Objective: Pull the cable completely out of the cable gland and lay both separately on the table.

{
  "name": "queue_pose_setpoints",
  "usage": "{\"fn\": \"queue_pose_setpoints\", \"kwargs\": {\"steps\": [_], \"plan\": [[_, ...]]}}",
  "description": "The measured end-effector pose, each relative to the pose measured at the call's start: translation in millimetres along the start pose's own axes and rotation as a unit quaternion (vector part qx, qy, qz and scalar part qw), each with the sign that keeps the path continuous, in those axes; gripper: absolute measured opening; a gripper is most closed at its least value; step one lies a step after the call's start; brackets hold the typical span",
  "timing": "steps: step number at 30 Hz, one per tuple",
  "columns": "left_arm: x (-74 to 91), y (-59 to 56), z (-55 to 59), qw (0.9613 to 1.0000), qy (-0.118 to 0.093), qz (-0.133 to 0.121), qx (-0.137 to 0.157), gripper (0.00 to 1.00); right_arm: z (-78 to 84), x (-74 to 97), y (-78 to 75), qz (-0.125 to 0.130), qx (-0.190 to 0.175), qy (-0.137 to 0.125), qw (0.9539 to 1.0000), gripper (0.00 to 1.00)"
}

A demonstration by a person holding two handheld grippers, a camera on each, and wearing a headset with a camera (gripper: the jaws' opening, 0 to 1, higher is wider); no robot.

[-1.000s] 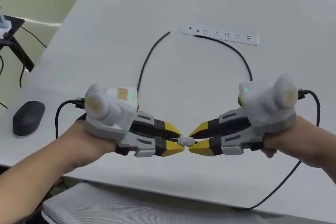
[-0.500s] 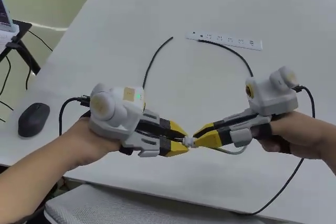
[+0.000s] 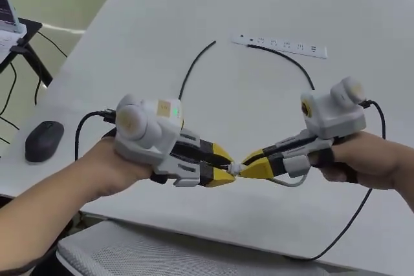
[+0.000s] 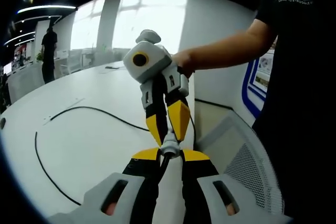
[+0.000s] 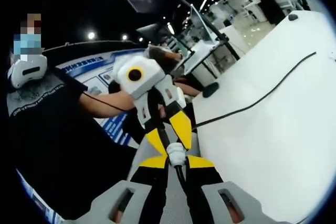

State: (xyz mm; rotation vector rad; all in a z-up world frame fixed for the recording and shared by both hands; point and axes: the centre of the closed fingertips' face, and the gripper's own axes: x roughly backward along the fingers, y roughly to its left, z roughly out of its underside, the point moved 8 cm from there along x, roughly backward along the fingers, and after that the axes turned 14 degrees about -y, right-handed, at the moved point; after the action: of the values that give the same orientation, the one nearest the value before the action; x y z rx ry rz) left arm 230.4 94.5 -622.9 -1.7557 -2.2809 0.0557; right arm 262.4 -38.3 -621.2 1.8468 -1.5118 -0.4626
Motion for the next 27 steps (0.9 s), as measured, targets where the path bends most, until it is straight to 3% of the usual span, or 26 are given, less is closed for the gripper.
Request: {"fn": "queue_pose_setpoints", "kwargs": {"steps": [8, 13, 20, 21, 26, 27], "plan": [[1.8, -4.4, 1.5, 0.9994, -0.004, -0.004, 0.035, 0.15, 0.7, -3.3, 9.2, 0.024, 0.091, 0.019, 0.9953, 0.07], [2.1, -6.8, 1.8, 0.9985, -0.006, -0.004, 0.054, 0.15, 1.3, -5.5, 18.1, 0.051, 0.171, 0.038, 0.9832, 0.07], [2.6, -8.2, 1.9, 0.9975, -0.006, -0.003, 0.070, 0.15, 5.3, -7.6, 27.9, 0.081, 0.294, 0.057, 0.9506, 0.07], [2.3, -8.3, 2.0, 0.9975, -0.005, -0.002, 0.070, 0.15, 6.6, -6.8, 26.0, 0.079, 0.322, 0.062, 0.9412, 0.07], [0.9, -9.9, 2.9, 0.9971, -0.001, 0.003, 0.076, 0.15, 11.0, -6.3, 28.1, 0.083, 0.362, 0.071, 0.9258, 0.07], [0.7, -10.1, 3.0, 0.9969, -0.001, 0.002, 0.078, 0.15, 11.7, -5.9, 28.4, 0.084, 0.365, 0.071, 0.9244, 0.07]]}}
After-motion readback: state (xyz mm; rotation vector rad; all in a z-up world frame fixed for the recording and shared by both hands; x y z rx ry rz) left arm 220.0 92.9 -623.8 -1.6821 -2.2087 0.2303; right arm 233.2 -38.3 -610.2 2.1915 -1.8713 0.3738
